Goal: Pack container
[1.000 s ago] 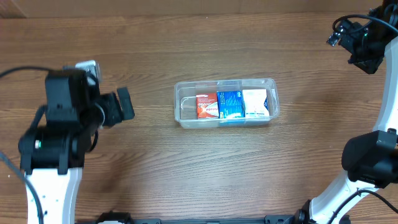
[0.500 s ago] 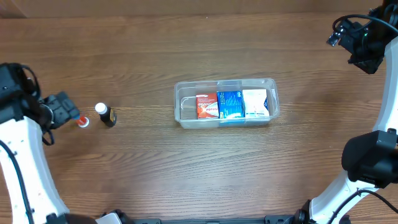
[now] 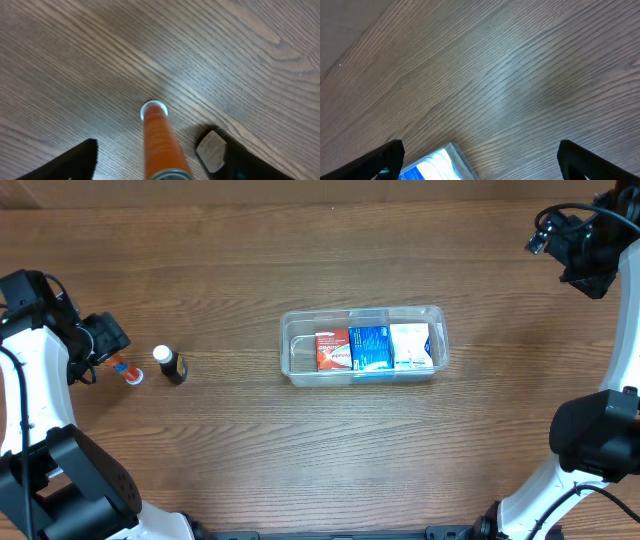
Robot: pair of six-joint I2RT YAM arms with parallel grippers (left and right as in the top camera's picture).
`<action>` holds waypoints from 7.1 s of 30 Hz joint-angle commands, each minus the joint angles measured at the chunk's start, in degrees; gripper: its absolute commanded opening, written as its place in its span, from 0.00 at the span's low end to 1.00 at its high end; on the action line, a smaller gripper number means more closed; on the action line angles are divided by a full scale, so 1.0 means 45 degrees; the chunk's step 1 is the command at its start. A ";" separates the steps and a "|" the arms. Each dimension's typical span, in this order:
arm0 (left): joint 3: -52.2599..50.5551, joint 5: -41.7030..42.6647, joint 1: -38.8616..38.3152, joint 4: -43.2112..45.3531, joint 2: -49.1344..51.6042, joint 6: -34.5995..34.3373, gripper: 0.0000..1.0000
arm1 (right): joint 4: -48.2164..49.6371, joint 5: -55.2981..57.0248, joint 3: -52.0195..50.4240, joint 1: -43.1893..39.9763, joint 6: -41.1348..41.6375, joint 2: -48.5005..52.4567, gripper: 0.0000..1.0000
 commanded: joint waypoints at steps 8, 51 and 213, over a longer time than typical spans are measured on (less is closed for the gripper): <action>0.0199 0.0131 -0.0185 -0.0544 0.0092 0.0563 0.68 | 0.0024 0.0029 0.0296 0.0024 0.0000 -0.0413 1.00; 0.8806 -0.1360 -1.2560 -0.6693 0.3473 0.0709 0.04 | 0.0024 0.0029 0.0296 0.0024 0.0000 -0.0413 1.00; 0.6465 -0.2939 -0.5289 -0.8374 -0.5255 -0.0894 0.80 | 0.0024 0.0029 0.0296 0.0024 0.0000 -0.0413 1.00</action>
